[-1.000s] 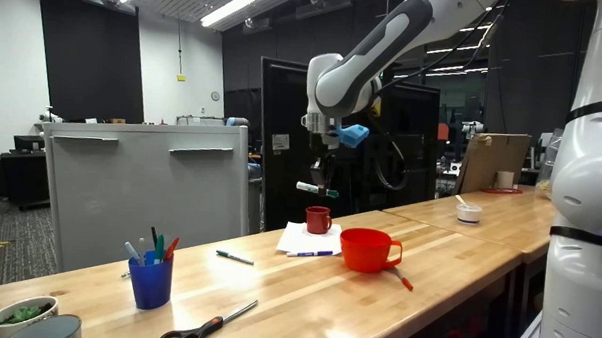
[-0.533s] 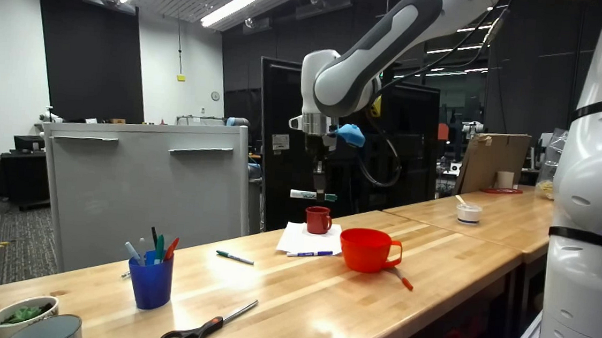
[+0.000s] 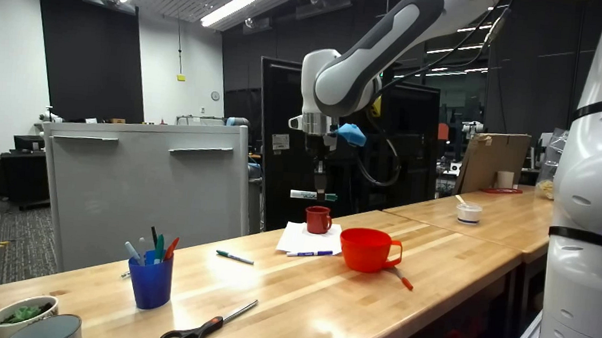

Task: Move the marker to the blue cup

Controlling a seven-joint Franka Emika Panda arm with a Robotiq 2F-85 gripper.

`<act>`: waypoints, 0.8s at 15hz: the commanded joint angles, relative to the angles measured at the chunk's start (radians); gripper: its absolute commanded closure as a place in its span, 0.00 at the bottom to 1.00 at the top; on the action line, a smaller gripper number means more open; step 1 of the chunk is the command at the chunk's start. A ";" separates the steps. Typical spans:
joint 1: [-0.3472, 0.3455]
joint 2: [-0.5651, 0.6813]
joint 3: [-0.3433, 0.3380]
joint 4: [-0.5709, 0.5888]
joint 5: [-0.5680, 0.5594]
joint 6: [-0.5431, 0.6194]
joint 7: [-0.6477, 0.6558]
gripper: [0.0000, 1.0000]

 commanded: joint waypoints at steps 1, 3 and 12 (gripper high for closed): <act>0.000 0.000 0.000 0.002 0.000 -0.002 0.000 0.80; 0.003 0.008 0.004 0.011 -0.009 -0.008 -0.007 0.95; 0.060 0.064 0.074 0.109 -0.065 -0.123 -0.181 0.95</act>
